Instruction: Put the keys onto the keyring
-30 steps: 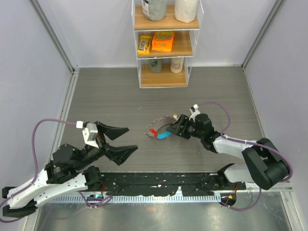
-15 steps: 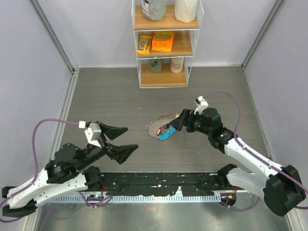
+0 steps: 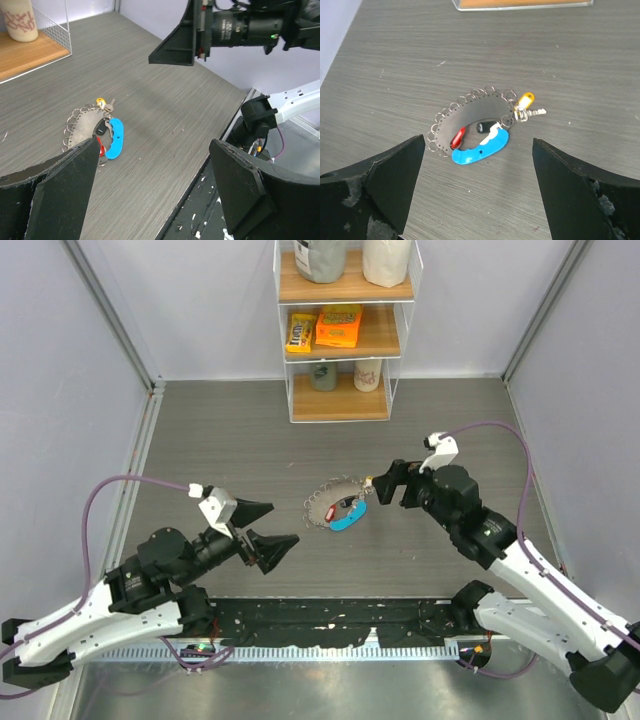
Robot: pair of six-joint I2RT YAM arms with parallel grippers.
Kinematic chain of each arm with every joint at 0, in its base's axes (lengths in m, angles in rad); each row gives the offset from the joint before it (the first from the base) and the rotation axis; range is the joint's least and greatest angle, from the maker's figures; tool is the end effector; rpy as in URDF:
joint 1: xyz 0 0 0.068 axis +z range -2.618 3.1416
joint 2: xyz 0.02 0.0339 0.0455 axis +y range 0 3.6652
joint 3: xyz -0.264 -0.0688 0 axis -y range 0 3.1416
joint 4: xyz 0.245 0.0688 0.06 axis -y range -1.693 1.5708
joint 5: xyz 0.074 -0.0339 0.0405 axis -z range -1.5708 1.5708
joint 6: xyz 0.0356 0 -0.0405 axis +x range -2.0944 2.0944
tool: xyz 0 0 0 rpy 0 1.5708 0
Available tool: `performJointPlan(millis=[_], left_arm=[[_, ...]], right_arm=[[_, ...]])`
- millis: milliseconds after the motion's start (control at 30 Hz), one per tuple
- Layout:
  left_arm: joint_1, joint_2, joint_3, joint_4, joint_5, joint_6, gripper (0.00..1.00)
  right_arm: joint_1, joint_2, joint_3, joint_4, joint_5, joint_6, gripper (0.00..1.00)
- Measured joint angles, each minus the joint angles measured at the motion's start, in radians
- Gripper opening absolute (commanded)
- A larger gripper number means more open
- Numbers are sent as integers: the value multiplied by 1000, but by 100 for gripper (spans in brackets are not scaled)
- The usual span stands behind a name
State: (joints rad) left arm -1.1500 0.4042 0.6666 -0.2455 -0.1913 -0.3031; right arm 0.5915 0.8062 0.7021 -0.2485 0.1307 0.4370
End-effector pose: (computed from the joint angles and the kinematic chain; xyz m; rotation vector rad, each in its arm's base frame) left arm 0.0500 -0.0951 0.3407 0.5263 1.5559 -0.9872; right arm 0.1601 0.1019 0.3005 -0.0620 1.9604 0.5606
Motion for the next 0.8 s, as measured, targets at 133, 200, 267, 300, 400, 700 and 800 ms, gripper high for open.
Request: performJointPlan(millis=[133,200,267,300,400,700,800], left_arm=[[0,6,1,-2,-7,0,99],[0,6,1,-2,-9,0,100],[0,6,1,-4,-10,0,100],[0,6,1,-5,-10,0,99],[0,5,1,-11,-13,0,100],[0,-1,5,-23,-28,1,100],[0,0,5,-24,-32,1,100]], right_arm=[[155,-21,82,-45,158,-41,95],[219,-18,137,-54,214,-56,95],[280,-6,198,-62,267,-74,95],[307,3,229,-64,290,-83,95],[358,26,282,-64,325,-101,95],[388,35,325,-82,303,-175,95],[388,9,309,-40,277,-201,95]])
